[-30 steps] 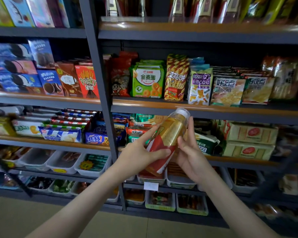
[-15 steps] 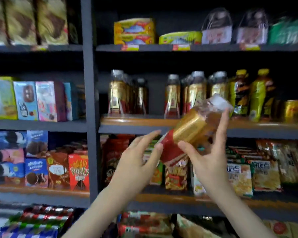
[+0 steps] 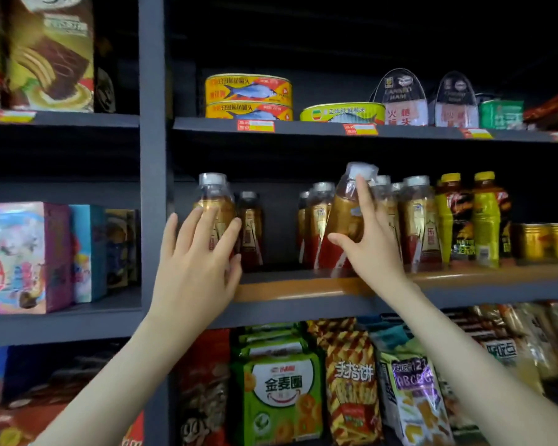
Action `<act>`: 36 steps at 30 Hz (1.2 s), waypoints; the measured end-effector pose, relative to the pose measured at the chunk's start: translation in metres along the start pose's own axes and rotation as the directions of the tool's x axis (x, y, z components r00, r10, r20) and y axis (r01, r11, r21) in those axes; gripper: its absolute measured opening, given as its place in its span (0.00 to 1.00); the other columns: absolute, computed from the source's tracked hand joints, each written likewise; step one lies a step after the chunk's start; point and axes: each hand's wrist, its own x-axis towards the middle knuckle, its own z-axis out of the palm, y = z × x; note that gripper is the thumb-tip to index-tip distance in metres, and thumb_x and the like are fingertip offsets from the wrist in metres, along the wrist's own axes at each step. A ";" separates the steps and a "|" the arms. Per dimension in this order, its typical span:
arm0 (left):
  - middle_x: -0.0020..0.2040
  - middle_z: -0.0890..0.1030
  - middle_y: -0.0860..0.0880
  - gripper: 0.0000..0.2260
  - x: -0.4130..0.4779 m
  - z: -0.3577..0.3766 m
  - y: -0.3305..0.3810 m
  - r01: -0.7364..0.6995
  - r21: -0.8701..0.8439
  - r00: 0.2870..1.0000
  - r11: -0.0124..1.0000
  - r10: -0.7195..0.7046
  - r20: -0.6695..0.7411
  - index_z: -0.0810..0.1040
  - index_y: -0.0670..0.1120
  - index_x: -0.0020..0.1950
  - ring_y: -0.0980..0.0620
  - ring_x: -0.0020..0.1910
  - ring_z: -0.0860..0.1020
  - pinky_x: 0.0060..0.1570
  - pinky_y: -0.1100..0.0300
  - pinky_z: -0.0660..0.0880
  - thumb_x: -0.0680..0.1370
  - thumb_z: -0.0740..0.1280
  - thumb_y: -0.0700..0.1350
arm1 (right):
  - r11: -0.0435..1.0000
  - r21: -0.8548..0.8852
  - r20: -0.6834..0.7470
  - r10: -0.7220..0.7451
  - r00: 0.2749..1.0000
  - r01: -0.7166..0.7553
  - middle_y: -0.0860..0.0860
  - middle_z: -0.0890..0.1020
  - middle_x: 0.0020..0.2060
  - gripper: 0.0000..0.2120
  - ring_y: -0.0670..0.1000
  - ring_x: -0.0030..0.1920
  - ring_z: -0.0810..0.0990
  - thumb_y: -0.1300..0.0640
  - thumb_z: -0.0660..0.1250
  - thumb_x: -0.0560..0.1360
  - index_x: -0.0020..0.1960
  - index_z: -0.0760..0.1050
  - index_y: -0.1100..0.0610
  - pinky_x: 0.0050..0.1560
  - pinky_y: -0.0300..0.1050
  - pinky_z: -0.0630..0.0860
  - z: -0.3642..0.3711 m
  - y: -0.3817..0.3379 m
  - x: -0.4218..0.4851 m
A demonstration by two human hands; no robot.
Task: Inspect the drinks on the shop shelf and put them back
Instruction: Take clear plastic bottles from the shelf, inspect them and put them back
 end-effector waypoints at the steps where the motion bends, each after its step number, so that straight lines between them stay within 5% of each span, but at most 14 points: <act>1: 0.65 0.75 0.34 0.20 0.000 0.003 -0.005 -0.011 0.015 1.000 1.000 0.011 -0.009 0.77 0.41 0.65 0.33 0.67 0.70 0.69 0.38 0.61 0.76 0.60 0.47 | 0.999 -0.035 0.048 0.019 0.999 -0.017 0.52 0.54 0.78 0.46 0.49 0.69 0.67 0.52 0.70 0.75 0.74 0.39 0.31 0.56 0.40 0.66 0.003 0.001 0.003; 6: 0.66 0.73 0.32 0.19 0.005 0.007 -0.022 -0.051 0.073 0.998 0.996 0.055 -0.044 0.78 0.38 0.64 0.33 0.68 0.68 0.71 0.42 0.59 0.76 0.63 0.46 | 0.973 -0.217 0.232 0.125 0.965 -0.074 0.60 0.49 0.78 0.46 0.60 0.73 0.63 0.50 0.67 0.77 0.73 0.33 0.32 0.65 0.57 0.68 0.009 0.000 0.021; 12: 0.69 0.71 0.34 0.20 0.004 0.012 -0.037 -0.052 0.167 0.996 0.985 0.062 -0.059 0.76 0.39 0.66 0.35 0.71 0.66 0.72 0.39 0.57 0.77 0.61 0.48 | 0.928 -0.358 0.240 0.197 0.951 -0.102 0.62 0.41 0.77 0.45 0.64 0.67 0.72 0.47 0.63 0.79 0.71 0.27 0.32 0.59 0.55 0.75 0.023 -0.002 0.025; 16: 0.68 0.73 0.36 0.21 0.003 0.013 -0.034 -0.058 0.213 0.997 0.975 0.066 -0.030 0.76 0.40 0.65 0.36 0.70 0.67 0.72 0.37 0.53 0.77 0.62 0.49 | 0.942 -0.321 0.286 0.199 0.937 -0.103 0.60 0.38 0.77 0.48 0.57 0.58 0.79 0.50 0.66 0.78 0.72 0.27 0.34 0.47 0.39 0.73 0.019 -0.003 0.026; 19: 0.67 0.74 0.36 0.20 0.005 0.013 -0.033 -0.048 0.214 0.998 0.976 0.055 -0.026 0.78 0.40 0.64 0.36 0.69 0.69 0.72 0.37 0.53 0.76 0.62 0.49 | 0.943 -0.317 0.338 0.213 0.917 -0.102 0.58 0.33 0.76 0.57 0.63 0.73 0.62 0.49 0.73 0.72 0.71 0.25 0.34 0.64 0.53 0.71 0.018 0.001 0.024; 23: 0.65 0.75 0.35 0.19 0.008 0.012 -0.028 0.003 0.208 0.998 0.978 0.009 -0.055 0.78 0.40 0.63 0.36 0.68 0.71 0.71 0.35 0.53 0.76 0.63 0.48 | 0.833 -0.548 0.226 0.058 0.972 0.078 0.56 0.29 0.75 0.55 0.58 0.75 0.32 0.42 0.70 0.72 0.75 0.26 0.45 0.74 0.58 0.46 0.023 -0.002 0.027; 27: 0.67 0.74 0.37 0.22 0.021 0.018 -0.007 0.029 0.204 0.999 0.979 -0.021 -0.044 0.76 0.41 0.66 0.37 0.70 0.68 0.71 0.33 0.47 0.76 0.62 0.50 | 0.834 -0.490 0.237 -0.154 0.959 0.255 0.56 0.34 0.76 0.52 0.58 0.76 0.34 0.45 0.69 0.75 0.75 0.27 0.48 0.73 0.53 0.38 0.053 -0.029 0.052; 31: 0.73 0.68 0.38 0.26 0.033 0.039 0.008 0.002 0.130 0.998 0.992 -0.010 0.061 0.71 0.45 0.72 0.38 0.74 0.63 0.71 0.36 0.49 0.77 0.58 0.55 | 0.865 -0.462 0.427 0.025 0.904 0.195 0.55 0.32 0.76 0.51 0.56 0.76 0.33 0.51 0.68 0.76 0.74 0.25 0.46 0.75 0.54 0.40 0.106 -0.029 0.084; 36: 0.77 0.59 0.39 0.32 0.036 0.056 -0.003 0.103 0.055 0.984 0.993 -0.110 0.142 0.61 0.48 0.77 0.41 0.77 0.52 0.71 0.39 0.43 0.76 0.54 0.61 | 0.880 -0.435 0.530 0.077 0.844 0.193 0.55 0.31 0.76 0.50 0.58 0.76 0.33 0.48 0.67 0.76 0.75 0.27 0.43 0.74 0.62 0.42 0.151 -0.010 0.109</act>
